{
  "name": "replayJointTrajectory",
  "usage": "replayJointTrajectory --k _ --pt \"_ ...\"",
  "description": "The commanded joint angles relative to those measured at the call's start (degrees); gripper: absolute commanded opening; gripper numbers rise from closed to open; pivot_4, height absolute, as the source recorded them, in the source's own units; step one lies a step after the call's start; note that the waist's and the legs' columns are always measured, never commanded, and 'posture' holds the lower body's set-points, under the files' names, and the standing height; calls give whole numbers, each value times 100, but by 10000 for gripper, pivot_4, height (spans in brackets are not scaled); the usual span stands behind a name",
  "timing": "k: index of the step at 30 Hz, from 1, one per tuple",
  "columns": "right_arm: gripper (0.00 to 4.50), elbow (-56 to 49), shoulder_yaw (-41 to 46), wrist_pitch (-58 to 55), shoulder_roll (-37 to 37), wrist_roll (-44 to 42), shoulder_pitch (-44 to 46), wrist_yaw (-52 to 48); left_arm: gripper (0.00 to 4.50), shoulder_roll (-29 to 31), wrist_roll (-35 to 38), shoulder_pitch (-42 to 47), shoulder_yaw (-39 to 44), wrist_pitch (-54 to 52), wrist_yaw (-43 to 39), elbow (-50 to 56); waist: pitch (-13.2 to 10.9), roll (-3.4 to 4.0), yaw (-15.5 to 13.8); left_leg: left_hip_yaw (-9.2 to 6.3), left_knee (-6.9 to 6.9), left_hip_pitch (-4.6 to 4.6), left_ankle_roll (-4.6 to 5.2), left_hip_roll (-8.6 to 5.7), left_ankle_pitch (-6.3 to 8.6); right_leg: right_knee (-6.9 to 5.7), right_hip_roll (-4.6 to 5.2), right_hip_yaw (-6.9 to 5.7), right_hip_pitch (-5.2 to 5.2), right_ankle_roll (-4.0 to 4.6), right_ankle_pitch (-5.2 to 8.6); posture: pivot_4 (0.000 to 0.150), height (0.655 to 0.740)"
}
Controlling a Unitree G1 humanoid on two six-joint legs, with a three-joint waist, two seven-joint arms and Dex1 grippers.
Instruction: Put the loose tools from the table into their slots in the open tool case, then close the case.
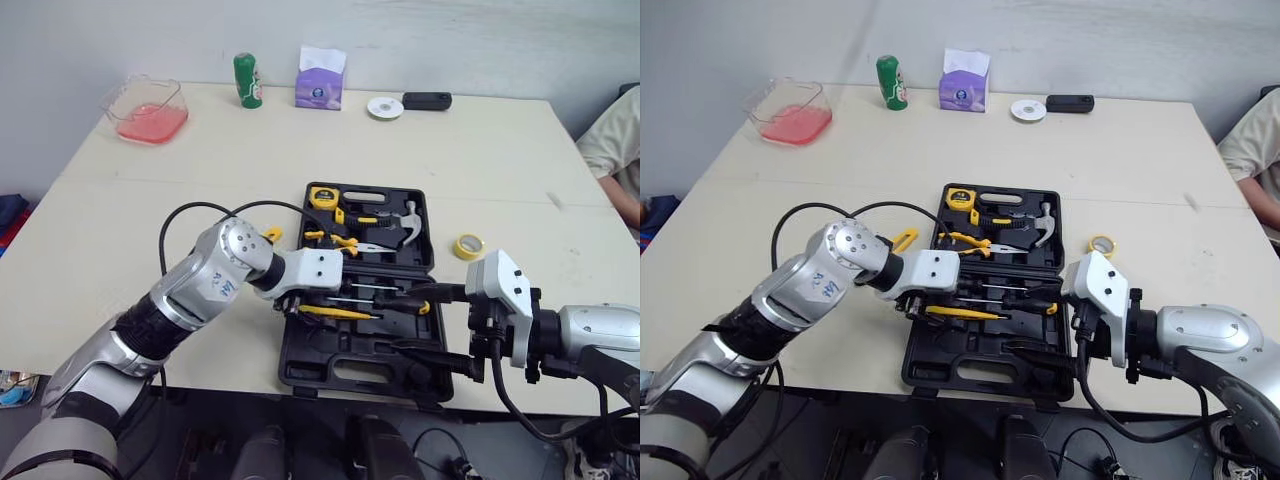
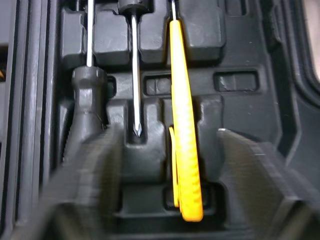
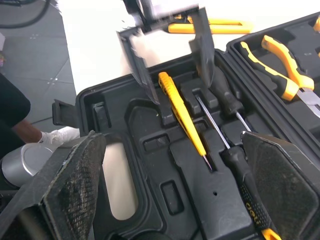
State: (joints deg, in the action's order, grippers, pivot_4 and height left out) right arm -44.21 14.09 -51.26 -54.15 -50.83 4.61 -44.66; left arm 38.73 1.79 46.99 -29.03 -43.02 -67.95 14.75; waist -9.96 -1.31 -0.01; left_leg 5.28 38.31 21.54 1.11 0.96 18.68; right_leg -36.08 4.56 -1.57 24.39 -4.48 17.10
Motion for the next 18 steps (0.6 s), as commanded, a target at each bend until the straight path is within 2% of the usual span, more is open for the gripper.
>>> replayJointTrajectory --k 1,4,7,10,13,18 --pt "45000 -187 195 82 -64 -102 -68 41 37109 -180 595 -258 751 182 58 150 0 0 -7 0 1 0 0 0 0 0 1 0 0 0 0 1500 7400" --pt "45000 -170 191 106 -59 -102 -92 60 37109 -512 785 -609 1243 1203 303 -314 1 1 -15 -2 12 1 1 -1 1 0 4 -1 -3 0 0 1500 7400" --pt "45000 -129 158 120 -61 -88 -65 57 29382 -698 942 -868 1426 2120 149 -805 1 1 -22 -1 20 0 2 -2 1 -3 4 -2 -6 -3 -2 1500 7400" --pt "45000 -76 119 136 -63 -55 -37 39 14918 -743 1093 -1037 1409 2612 -176 -1020 1 1 -22 0 23 0 3 -2 2 -7 4 -3 -6 -3 -2 1500 7400" --pt "45000 -42 116 146 -71 -37 -43 7 767 -660 949 -1143 1170 2970 -424 -1064 1 1 -19 0 24 0 3 -2 2 -8 4 -3 -6 -3 -2 1500 7400" --pt "45000 -42 103 144 -69 -28 -52 0 268 -671 441 -1209 874 3666 -327 -1383 1 1 -20 1 30 0 7 -2 4 -11 4 -1 -6 -3 -2 1500 7400"
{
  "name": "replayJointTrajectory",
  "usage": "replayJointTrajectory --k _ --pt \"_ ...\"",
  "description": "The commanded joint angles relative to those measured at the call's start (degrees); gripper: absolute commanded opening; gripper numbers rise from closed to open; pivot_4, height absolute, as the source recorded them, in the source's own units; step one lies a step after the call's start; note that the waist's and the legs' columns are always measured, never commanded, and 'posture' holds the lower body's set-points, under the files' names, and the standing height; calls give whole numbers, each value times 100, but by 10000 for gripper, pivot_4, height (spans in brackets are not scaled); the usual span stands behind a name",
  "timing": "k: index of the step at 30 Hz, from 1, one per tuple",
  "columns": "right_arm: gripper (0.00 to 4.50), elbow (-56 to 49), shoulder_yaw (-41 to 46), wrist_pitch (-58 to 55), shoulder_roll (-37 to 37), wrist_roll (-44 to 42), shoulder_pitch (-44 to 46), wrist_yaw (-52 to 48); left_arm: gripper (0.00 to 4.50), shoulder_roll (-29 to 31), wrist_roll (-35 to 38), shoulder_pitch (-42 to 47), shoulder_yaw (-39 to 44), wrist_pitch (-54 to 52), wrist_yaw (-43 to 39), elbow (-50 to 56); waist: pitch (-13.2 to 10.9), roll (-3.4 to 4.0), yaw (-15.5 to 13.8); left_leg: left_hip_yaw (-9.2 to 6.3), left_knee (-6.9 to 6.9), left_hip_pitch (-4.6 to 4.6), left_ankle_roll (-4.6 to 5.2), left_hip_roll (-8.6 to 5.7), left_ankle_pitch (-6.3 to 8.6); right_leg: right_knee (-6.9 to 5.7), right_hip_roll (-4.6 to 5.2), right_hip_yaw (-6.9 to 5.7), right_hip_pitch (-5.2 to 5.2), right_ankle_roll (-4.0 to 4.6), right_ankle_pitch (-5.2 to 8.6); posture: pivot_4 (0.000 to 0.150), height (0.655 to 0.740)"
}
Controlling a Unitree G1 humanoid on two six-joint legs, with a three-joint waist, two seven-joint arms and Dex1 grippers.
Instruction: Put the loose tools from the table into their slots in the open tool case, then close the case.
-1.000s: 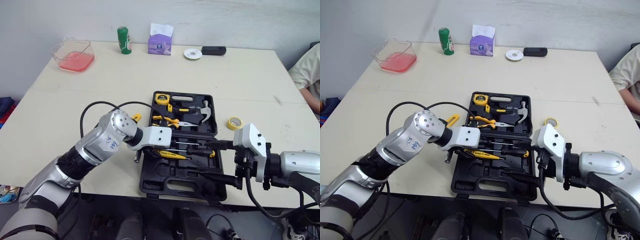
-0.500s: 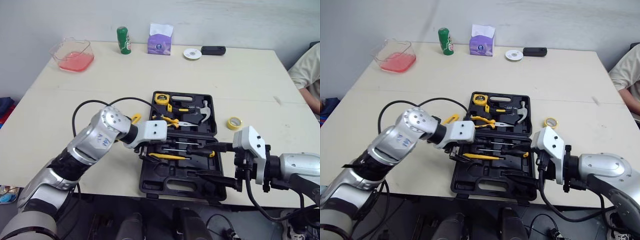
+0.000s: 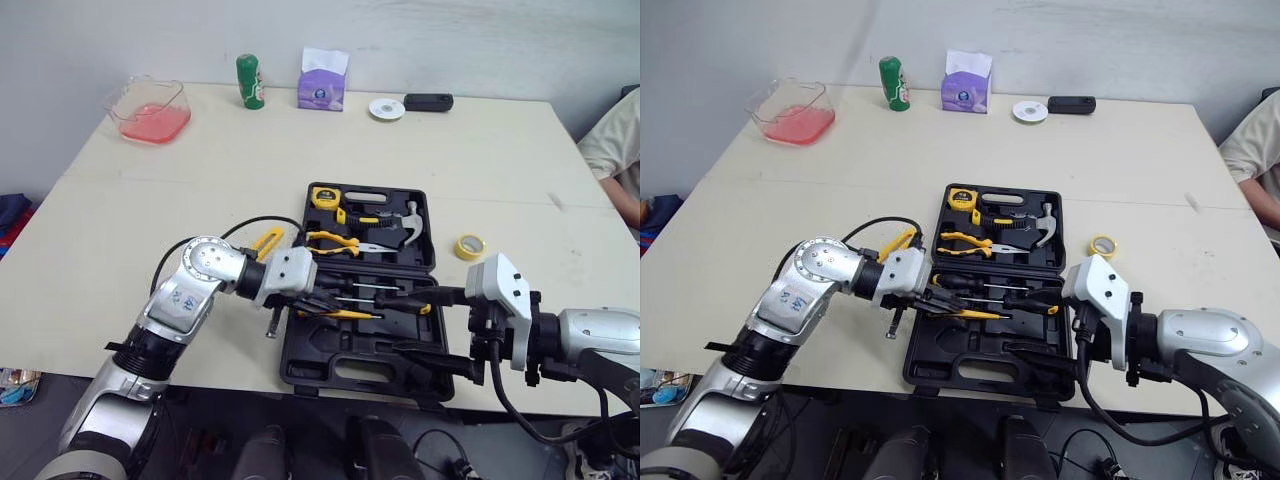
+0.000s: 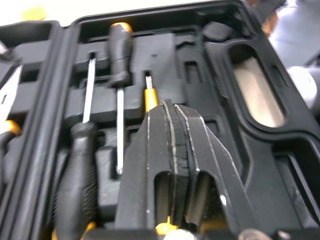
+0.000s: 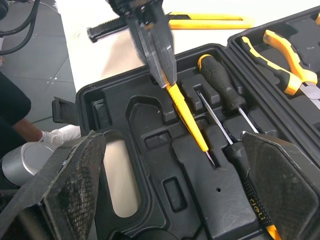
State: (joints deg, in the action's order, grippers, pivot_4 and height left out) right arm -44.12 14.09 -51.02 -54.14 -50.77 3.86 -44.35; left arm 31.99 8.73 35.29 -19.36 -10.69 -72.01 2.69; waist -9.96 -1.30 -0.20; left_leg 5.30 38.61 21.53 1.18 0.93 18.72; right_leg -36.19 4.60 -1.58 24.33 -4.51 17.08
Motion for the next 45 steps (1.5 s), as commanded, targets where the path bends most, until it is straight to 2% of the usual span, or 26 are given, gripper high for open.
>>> replayJointTrajectory --k 1,14,22,32,37,41,45 --pt "45000 -55 103 122 -72 -27 14 -33 268 -13 -310 -47 -142 542 79 -247 0 0 -1 0 1 0 0 0 0 -1 0 0 0 0 0 1500 7400" --pt "45000 -77 228 159 -169 -40 -136 -43 268 -291 -770 52 -215 909 553 -1070 1 -1 1 0 28 0 13 1 8 -20 3 0 -3 -1 0 1500 7400" --pt "45000 -44 220 207 -201 -16 -150 -73 268 -407 -546 123 -92 831 516 -1122 1 -1 4 -3 36 -16 36 1 24 -21 8 -1 -23 -1 0 1500 7400" --pt "45000 20 181 218 -218 -42 -38 -85 268 -381 -1070 113 -268 1127 841 -1517 1 -1 10 -8 37 -35 44 4 32 -10 8 -7 -47 -1 -1 1500 7400" --pt "45000 18 192 205 -224 -59 -25 -84 268 -420 -1105 150 -276 1086 912 -1712 3 1 12 -20 38 -42 51 8 41 6 12 -23 -66 -3 -1 1500 7400" --pt "45000 88 243 238 -233 0 -95 -122 268 -467 -651 -53 -222 786 586 -1379 7 5 13 -26 38 -43 50 8 41 10 15 -30 -71 -3 -2 1500 7400" --pt "45000 290 472 439 -60 72 -183 -71 268 -465 -13 -219 352 168 712 -927 8 6 25 -30 38 -35 41 10 39 18 17 -38 -69 -3 -2 1500 7400"
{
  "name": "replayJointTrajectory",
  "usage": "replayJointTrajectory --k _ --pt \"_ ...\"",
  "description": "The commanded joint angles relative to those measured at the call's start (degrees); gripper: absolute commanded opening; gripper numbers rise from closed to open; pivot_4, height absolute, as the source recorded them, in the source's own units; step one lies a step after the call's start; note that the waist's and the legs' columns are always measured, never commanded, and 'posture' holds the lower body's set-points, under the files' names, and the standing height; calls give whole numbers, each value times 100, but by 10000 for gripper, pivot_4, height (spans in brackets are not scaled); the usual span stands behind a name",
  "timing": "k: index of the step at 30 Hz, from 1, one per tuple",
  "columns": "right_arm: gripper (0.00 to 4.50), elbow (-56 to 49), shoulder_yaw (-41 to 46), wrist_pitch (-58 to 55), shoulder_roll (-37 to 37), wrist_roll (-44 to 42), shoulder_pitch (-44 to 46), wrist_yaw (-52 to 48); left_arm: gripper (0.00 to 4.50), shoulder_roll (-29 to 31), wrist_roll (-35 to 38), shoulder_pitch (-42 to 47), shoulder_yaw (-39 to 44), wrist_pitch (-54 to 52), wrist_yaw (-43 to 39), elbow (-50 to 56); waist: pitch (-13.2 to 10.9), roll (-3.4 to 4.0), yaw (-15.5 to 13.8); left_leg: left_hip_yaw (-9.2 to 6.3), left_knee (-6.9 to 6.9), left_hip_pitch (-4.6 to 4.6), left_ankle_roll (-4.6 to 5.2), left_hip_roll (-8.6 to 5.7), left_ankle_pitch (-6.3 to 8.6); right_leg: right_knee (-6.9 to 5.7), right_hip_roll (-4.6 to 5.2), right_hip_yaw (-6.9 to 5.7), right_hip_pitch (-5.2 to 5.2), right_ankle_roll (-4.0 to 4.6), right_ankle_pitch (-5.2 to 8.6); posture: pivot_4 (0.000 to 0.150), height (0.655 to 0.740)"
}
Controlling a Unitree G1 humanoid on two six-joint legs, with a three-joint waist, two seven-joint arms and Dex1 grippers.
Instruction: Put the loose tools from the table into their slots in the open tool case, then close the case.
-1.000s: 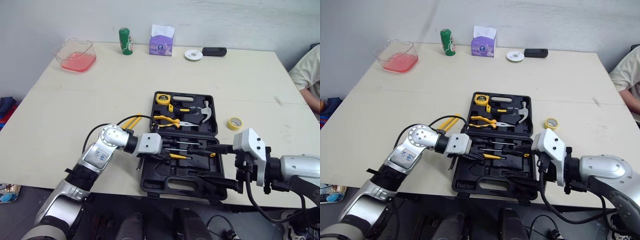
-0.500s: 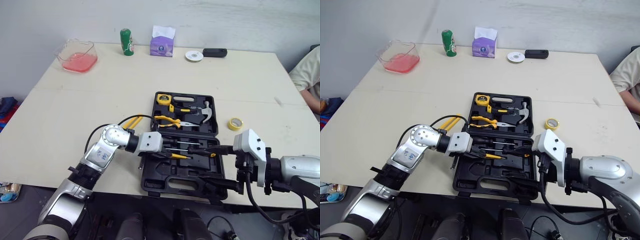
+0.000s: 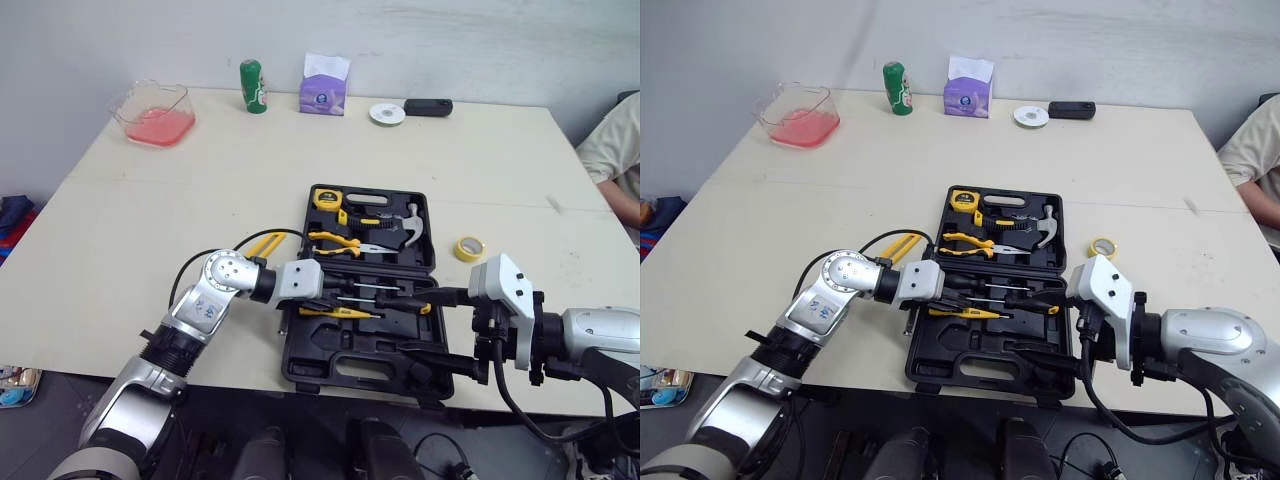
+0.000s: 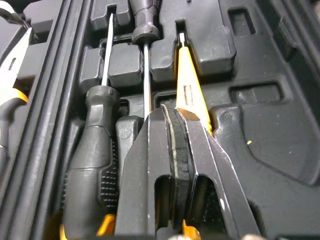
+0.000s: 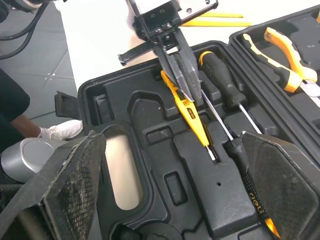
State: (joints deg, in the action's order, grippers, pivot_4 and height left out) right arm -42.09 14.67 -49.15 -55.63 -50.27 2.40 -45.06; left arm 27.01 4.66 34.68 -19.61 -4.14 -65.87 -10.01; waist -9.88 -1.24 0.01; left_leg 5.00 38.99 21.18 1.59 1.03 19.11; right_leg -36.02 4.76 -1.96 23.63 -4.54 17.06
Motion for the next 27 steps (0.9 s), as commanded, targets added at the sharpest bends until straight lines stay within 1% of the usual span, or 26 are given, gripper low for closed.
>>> replayJointTrajectory --k 1,2,3,5,6,7,9,11,14,15,18,21,24,27 --pt "45000 145 489 319 112 41 -62 -17 268 83 526 -224 573 -681 188 468 0 0 7 -1 0 1 -1 0 0 1 0 -1 0 0 0 1500 7400" --pt "45000 199 571 379 129 44 -94 -54 6360 157 766 -334 829 -938 230 654 -1 0 13 -1 0 1 -1 0 0 1 0 0 0 0 0 1500 7400" --pt "45000 238 644 427 132 25 -114 -99 9061 260 1019 -472 1070 -1254 234 879 -2 1 15 -1 0 3 0 1 1 1 -1 -1 1 0 0 1500 7400" --pt "45000 319 791 483 152 -77 -94 -172 17697 453 1496 -815 1584 -1902 376 1369 -2 1 24 -2 -1 2 -8 4 -2 0 -2 -1 1 0 0 1500 7400" --pt "45000 398 867 482 154 -188 -10 -209 21793 536 1732 -1066 1962 -2306 615 1639 -3 3 36 -2 -1 2 -20 6 -7 1 -3 -1 1 0 0 1500 7400" --pt "45000 482 934 467 148 -294 79 -243 26845 591 1940 -1327 2338 -2671 891 1893 -4 6 43 -2 -2 1 -23 8 -7 2 -3 -1 1 0 0 1500 7400" --pt "45000 674 1053 449 109 -454 220 -343 36224 626 2208 -1897 3010 -2983 1335 2340 -7 11 56 -3 -3 -2 -24 9 -6 3 -1 0 0 0 0 1500 7400" --pt "45000 820 1107 440 46 -509 302 -442 44437 657 2350 -2356 3432 -3105 1576 2685 -8 12 42 -4 -4 -3 -25 9 -4 5 1 0 -1 0 0 1500 7400" --pt "45000 1094 1098 413 -104 -607 564 -690 44437 676 2570 -3300 4274 -3422 1997 3185 -9 15 25 -7 -4 -2 -28 7 1 10 5 -3 -2 0 0 1500 7400" --pt "45000 1187 1059 418 -148 -646 667 -805 44437 642 2472 -3680 4506 -3419 2194 3330 -10 14 23 -8 -5 -1 -29 7 2 12 5 -3 -2 1 0 1500 7400" --pt "45000 1454 771 459 -199 -614 1036 -1082 44437 477 2475 -4757 5236 -3165 2364 3744 -9 19 36 -7 -12 -6 -16 6 18 18 12 -2 -5 5 3 1500 7400" --pt "45000 1753 432 556 -185 -434 1399 -1320 44437 313 2654 -5432 5842 -3059 2496 4001 -11 19 32 -8 -13 -5 0 7 29 20 14 -7 -2 13 7 1500 7400" --pt "45000 2080 138 668 -104 -204 1735 -1452 44437 255 2781 -5792 6246 -3025 2628 4158 -13 24 2 -12 -17 -3 1 6 31 22 25 -19 0 28 15 1500 7400" --pt "45000 2293 -58 749 -17 -51 1968 -1528 44437 412 2765 -5842 6258 -3040 2692 4225 -18 34 0 -10 -33 4 2 4 24 23 54 -55 -2 38 21 1500 7400"
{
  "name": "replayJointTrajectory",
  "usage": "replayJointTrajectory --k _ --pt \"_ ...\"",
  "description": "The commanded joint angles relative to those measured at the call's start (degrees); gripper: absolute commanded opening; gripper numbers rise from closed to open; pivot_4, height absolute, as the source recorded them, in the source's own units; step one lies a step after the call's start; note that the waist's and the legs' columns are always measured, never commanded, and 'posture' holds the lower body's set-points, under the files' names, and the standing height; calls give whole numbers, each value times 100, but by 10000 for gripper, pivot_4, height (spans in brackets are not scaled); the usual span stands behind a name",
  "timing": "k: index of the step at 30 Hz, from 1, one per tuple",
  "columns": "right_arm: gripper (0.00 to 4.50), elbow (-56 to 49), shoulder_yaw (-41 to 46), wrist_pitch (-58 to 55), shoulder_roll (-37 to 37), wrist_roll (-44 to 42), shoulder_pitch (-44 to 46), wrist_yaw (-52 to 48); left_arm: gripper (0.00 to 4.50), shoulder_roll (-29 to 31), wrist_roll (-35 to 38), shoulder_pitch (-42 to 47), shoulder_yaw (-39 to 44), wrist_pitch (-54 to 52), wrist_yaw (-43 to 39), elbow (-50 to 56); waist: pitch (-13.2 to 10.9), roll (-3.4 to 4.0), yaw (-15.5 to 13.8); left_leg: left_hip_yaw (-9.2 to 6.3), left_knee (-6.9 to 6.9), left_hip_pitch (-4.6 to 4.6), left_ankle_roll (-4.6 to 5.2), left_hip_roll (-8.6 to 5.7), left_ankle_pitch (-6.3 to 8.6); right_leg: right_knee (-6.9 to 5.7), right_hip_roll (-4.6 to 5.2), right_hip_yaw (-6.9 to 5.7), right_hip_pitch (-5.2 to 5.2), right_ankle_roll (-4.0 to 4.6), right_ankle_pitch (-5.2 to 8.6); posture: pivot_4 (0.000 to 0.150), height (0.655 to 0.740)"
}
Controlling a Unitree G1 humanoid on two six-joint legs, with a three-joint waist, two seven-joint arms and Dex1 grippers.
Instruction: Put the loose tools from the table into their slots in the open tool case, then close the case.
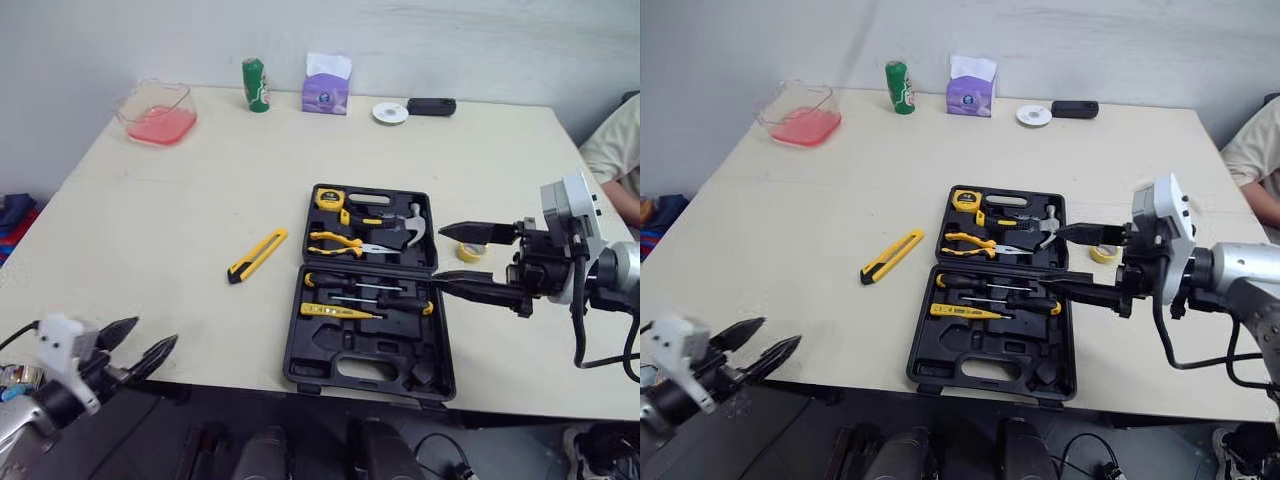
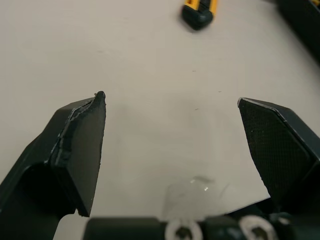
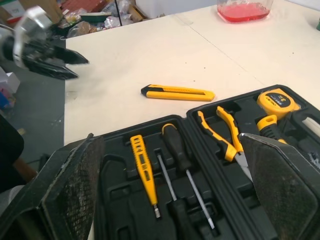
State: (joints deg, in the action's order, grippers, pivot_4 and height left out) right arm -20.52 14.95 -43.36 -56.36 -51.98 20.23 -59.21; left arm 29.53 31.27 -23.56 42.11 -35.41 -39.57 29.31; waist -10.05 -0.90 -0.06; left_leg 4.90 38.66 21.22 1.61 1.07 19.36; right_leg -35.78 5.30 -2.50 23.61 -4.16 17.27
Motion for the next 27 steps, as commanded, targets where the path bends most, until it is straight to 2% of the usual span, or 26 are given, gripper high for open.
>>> replayJointTrajectory --k 1,4,7,10,13,15,19,23,27 --pt "45000 178 -137 192 82 171 231 -135 44437 259 108 39 10 16 79 318 -1 1 6 5 -10 0 0 -2 -5 1 8 -7 -1 0 0 1500 7400" --pt "45000 203 -228 252 119 289 273 -181 44437 622 99 368 -285 -205 130 296 0 2 9 4 -38 3 -1 -10 -19 15 16 -15 0 -4 -2 1500 7400" --pt "45000 95 -227 276 156 364 208 -126 44437 1236 -50 1062 -920 -535 165 93 -1 4 10 2 -48 3 -8 -11 -27 15 18 -22 1 -6 -4 1500 7400" --pt "45000 -85 -147 231 199 333 120 -22 44437 1621 -248 1880 -1559 -832 352 -267 -2 8 24 0 -54 2 -23 -12 -39 15 17 -24 0 -9 -5 1500 7400" --pt "45000 -465 9 122 271 211 -111 261 44437 1880 -362 3061 -2611 -1325 310 -741 -4 12 23 0 -59 3 -40 -13 -49 12 16 -27 2 -13 -7 1500 7400" --pt "45000 -671 86 78 310 170 -261 421 44437 1939 -580 3555 -3092 -1403 329 -1067 -4 13 30 -1 -61 6 -50 -13 -55 13 15 -30 2 -15 -8 1500 7400" --pt "45000 -1129 272 -50 434 0 -623 835 44437 1559 -781 4742 -3830 -1668 445 -1994 -6 9 13 7 -61 6 -49 -14 -56 14 14 -35 4 -22 -12 1500 7400" --pt "45000 -1358 272 -103 487 -84 -719 1078 44437 1425 -1276 5348 -4526 -1474 359 -2782 -7 7 18 12 -59 5 -47 -17 -60 10 11 -34 2 -27 -15 1500 7400" --pt "45000 -1504 246 -130 520 -145 -761 1259 44437 1415 -1520 5581 -5182 -1358 -154 -3082 -6 7 7 16 -58 6 -47 -17 -61 0 8 -35 4 -28 -15 1500 7400"
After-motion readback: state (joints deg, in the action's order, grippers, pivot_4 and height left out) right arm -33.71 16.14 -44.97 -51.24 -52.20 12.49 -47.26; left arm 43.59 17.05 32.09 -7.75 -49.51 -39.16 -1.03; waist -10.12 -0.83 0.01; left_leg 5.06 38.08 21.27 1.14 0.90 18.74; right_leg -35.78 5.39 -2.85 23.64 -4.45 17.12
